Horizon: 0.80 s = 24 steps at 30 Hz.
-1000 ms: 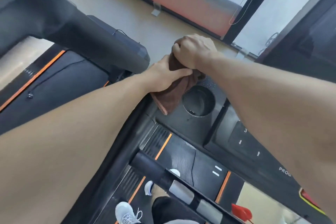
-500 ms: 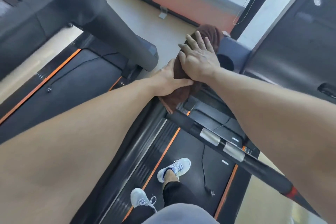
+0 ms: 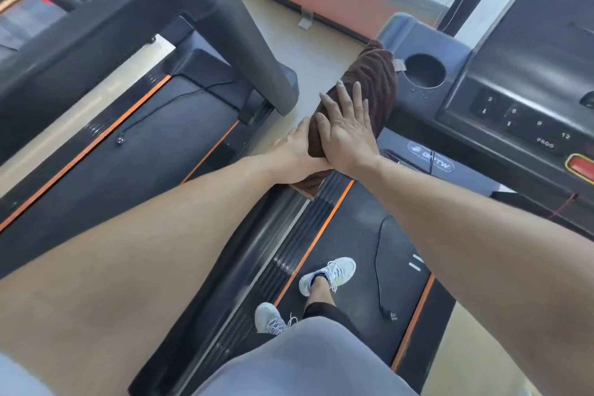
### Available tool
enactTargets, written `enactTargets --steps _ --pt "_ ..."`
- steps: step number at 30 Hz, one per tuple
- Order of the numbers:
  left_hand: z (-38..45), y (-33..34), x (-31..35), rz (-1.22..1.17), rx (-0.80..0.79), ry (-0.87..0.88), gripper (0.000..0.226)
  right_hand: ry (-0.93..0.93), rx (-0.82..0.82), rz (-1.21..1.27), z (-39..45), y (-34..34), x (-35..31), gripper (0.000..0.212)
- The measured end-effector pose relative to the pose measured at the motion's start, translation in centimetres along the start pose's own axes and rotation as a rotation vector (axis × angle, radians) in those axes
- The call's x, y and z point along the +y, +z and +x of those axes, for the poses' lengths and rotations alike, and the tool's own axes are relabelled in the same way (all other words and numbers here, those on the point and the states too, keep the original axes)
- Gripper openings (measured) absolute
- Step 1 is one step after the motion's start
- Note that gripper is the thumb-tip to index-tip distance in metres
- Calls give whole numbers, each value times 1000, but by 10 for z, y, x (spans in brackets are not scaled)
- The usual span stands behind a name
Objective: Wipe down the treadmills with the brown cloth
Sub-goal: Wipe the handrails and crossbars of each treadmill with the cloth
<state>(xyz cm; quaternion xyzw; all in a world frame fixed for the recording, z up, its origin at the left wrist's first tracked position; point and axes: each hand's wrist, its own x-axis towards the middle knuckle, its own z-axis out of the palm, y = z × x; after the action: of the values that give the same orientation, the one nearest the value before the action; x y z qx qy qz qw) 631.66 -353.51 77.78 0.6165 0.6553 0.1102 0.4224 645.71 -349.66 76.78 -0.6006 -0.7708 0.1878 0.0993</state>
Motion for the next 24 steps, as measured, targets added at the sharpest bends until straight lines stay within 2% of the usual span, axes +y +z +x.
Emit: enactTargets --steps 5,10,13,15,18,20,22,24 --pt "-31 0 -10 27 -1 7 90 22 -17 17 -30 11 -19 55" --pt "-62 4 -32 47 8 -29 101 -101 -128 -30 -56 5 -31 51" --pt "-90 6 -49 98 -5 -74 109 -241 -236 -117 -68 -6 -39 51" --pt "-113 9 -60 123 4 -105 109 -351 -329 -179 -74 -14 -46 58" --pt "-150 16 -76 195 52 -168 101 -501 -462 -336 -81 -14 -60 90" --pt "-176 19 -84 233 95 -192 92 -621 -492 -491 -84 -4 -74 107" --pt "-202 24 -93 239 140 -228 81 -725 -509 -608 -88 10 -93 106" --pt "-229 29 -101 231 197 -271 73 -820 -541 -670 -96 24 -115 95"
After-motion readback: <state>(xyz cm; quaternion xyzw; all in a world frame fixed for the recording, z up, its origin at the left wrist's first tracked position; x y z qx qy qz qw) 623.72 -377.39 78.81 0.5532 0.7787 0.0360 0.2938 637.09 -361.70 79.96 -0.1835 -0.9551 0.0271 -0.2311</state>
